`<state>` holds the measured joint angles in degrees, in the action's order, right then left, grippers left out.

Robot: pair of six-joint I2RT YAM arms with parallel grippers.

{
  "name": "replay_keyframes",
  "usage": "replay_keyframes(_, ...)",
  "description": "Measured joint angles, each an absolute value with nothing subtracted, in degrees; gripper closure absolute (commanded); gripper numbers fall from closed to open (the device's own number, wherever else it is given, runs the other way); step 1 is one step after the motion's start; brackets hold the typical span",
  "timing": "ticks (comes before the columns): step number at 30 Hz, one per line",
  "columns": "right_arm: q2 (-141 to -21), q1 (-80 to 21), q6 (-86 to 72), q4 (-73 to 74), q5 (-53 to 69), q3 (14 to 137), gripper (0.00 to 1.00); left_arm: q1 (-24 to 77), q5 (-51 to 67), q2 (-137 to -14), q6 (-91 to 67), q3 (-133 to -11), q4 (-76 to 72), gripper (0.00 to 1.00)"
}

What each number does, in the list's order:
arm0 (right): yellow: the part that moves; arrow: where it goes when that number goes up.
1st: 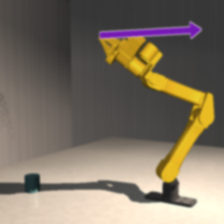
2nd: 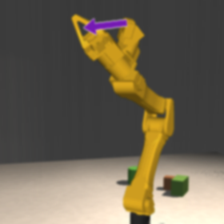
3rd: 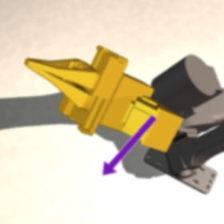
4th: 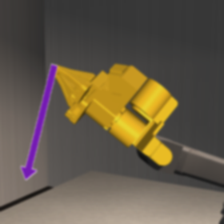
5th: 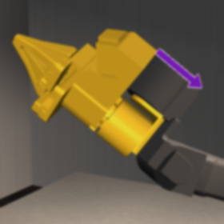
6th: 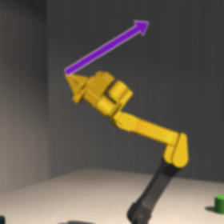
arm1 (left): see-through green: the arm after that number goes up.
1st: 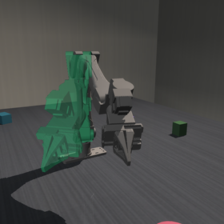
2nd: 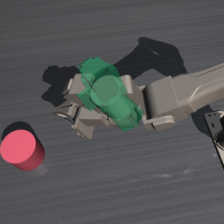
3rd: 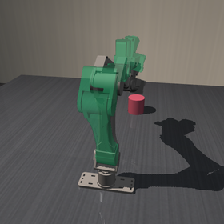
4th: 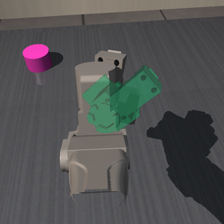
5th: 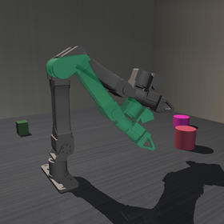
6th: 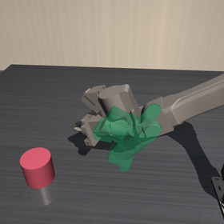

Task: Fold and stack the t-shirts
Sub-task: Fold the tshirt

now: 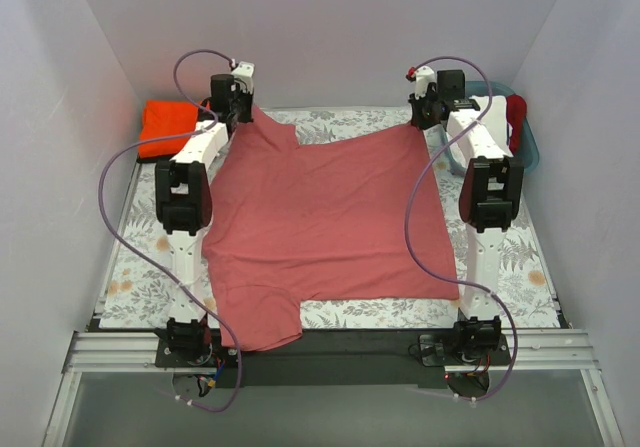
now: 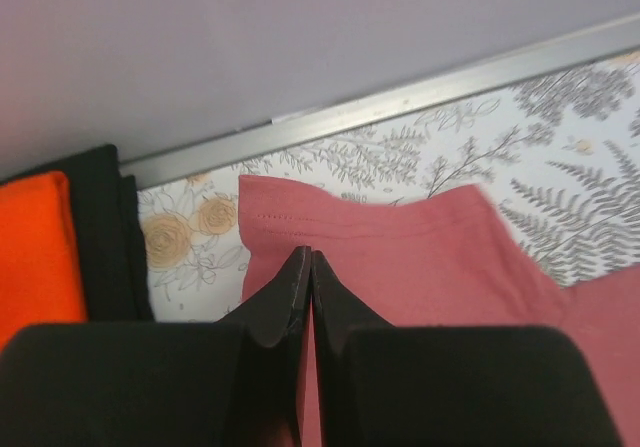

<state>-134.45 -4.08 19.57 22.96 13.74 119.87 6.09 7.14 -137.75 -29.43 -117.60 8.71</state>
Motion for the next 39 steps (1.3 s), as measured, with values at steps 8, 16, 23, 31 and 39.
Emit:
replay_keyframes(8,-130.0,-3.4,20.8,22.4,15.4,116.5,0.99,5.2,11.2,-124.4,-29.3,-105.3,3.6,1.00)
replay_keyframes(16,-127.7,-1.4,22.8,22.9,18.2,109.9,0.99,3.6,15.4,-112.2,-29.1,-87.5,2.0,1.00)
replay_keyframes(23,-125.2,-0.7,23.6,22.9,20.7,108.4,0.99,3.1,15.9,-112.2,-29.2,-90.7,3.7,0.56)
replay_keyframes(31,-127.2,-0.8,23.2,23.0,21.2,109.9,0.99,3.1,15.6,-137.1,-35.0,-122.1,9.3,0.47)
replay_keyframes(39,-127.9,-0.8,23.2,23.5,21.2,110.0,0.99,3.2,13.8,-149.0,-38.5,-128.5,13.4,0.43)
